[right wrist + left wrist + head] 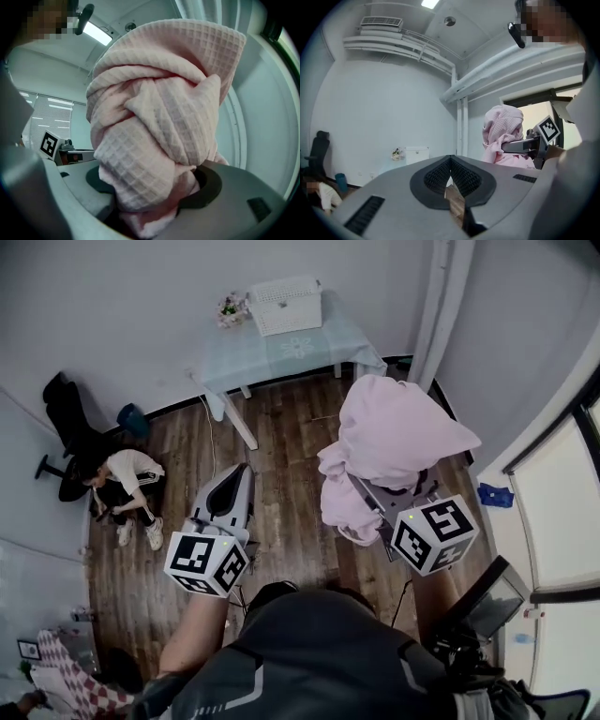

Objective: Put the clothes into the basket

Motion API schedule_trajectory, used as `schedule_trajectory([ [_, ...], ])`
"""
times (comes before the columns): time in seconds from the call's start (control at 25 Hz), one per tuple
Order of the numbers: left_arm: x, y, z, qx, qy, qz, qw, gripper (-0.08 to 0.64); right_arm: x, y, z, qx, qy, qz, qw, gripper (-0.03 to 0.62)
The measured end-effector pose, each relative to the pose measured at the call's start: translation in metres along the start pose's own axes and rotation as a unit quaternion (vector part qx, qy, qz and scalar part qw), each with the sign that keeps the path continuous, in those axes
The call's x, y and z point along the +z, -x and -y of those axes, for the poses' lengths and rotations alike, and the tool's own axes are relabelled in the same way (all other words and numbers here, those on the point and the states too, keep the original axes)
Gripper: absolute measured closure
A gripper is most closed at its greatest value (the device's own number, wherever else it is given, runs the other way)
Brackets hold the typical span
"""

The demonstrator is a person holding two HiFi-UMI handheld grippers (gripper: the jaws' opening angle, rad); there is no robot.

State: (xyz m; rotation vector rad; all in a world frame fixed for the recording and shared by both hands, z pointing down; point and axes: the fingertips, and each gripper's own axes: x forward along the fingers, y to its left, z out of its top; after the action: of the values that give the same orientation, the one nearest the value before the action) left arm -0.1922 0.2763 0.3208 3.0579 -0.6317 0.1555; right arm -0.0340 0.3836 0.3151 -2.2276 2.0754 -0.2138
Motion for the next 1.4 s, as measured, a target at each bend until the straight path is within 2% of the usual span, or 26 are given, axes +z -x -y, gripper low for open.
schedule_trajectory([
  [0.12, 0.013, -0.012, -0.003, -0.012, -0.033, 0.0, 0.9994, 0.557, 0.005, -0.016, -0.001, 0.009, 0.007, 0.007, 1.0, 0.235],
  [0.36, 0.007, -0.04, -0.024, -0.018, -0.007, 0.006, 0.9998, 0.557, -0.005, -0.049, 0.007, 0.01, 0.014, -0.011, 1.0, 0.235],
  [0.52, 0.004, -0.064, -0.041, -0.022, -0.054, 0.013, 0.9982, 0.557, -0.005, -0.077, 0.015, 0.002, 0.023, -0.013, 1.0, 0.235],
  [0.56, 0.002, -0.069, -0.052, -0.03, -0.048, 0.014, 0.9983, 0.557, -0.005, -0.088, 0.014, -0.003, 0.021, -0.012, 1.0, 0.235],
  [0.68, 0.002, -0.086, -0.093, -0.04, 0.0, 0.019, 0.999, 0.557, -0.002, -0.126, 0.013, -0.006, 0.011, -0.014, 1.0, 0.235],
  [0.88, 0.014, -0.12, -0.147, -0.035, -0.03, 0.014, 0.9988, 0.557, 0.011, -0.186, 0.025, -0.014, 0.01, -0.022, 1.0, 0.235],
  [1.4, 0.015, -0.204, -0.269, -0.042, 0.006, 0.004, 0.9991, 0.557, 0.025, -0.33, 0.044, -0.014, 0.004, -0.012, 1.0, 0.235],
])
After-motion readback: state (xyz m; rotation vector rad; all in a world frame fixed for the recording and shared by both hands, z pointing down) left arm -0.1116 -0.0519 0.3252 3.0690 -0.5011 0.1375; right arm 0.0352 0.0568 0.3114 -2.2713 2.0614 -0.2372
